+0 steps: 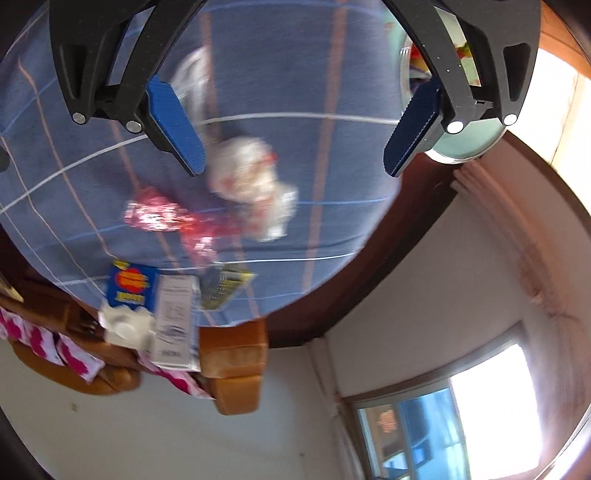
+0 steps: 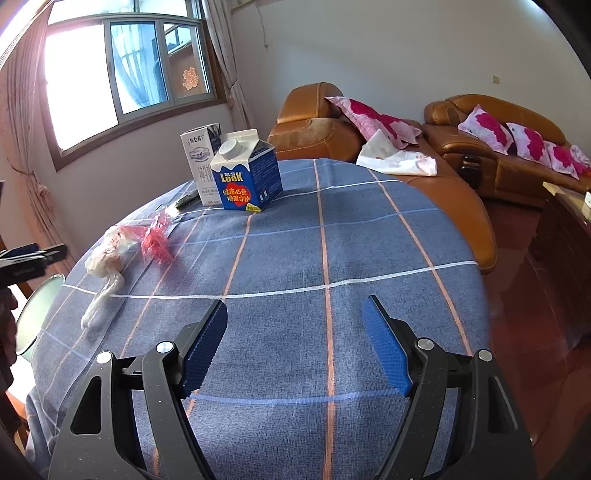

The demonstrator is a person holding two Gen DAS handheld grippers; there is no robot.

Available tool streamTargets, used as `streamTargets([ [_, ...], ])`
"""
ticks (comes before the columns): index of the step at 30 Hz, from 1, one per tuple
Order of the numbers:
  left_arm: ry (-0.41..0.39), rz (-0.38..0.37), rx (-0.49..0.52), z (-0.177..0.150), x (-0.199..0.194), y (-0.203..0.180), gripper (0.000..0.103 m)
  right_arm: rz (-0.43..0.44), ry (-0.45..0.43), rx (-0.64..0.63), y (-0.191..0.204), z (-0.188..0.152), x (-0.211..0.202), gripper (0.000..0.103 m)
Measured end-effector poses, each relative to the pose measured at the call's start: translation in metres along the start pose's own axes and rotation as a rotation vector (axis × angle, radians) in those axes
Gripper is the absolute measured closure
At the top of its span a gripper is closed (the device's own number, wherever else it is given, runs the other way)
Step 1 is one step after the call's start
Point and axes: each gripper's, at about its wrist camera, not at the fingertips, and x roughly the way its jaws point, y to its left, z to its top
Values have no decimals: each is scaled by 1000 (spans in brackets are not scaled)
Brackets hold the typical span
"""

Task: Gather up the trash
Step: 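Move the left gripper to the clear red-printed plastic bag and grasp it, then carry the clear bag toward the bin while the right gripper grasps the pink cellophane wrapper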

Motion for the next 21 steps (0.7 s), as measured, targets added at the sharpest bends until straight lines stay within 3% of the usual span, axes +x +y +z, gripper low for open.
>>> streamTargets([
  [4,59,3,25,-4,27,-19,7,-8,4,-24,4,0,1,28],
  [6,92,-2,19,-5,39,-18,13,-11,-2,-30,5,0,1,28],
  [7,103,-16,21,-5,43,-17,18,-12,-4,-32,6,1,1,28],
  [9,135,-56,21,-7,51,-13,47,-13,-7,-39,6,1,1,28],
  [11,145,-99,17,-10,51,-8,65,-14,-9,-46,7,1,1,28],
  [16,107,-159,18,-18,30,13,73,-10,-14,-45,7,1,0,28],
  [21,42,-113,32,-27,-10,42,73,1,19,-65,18,9,4,35],
])
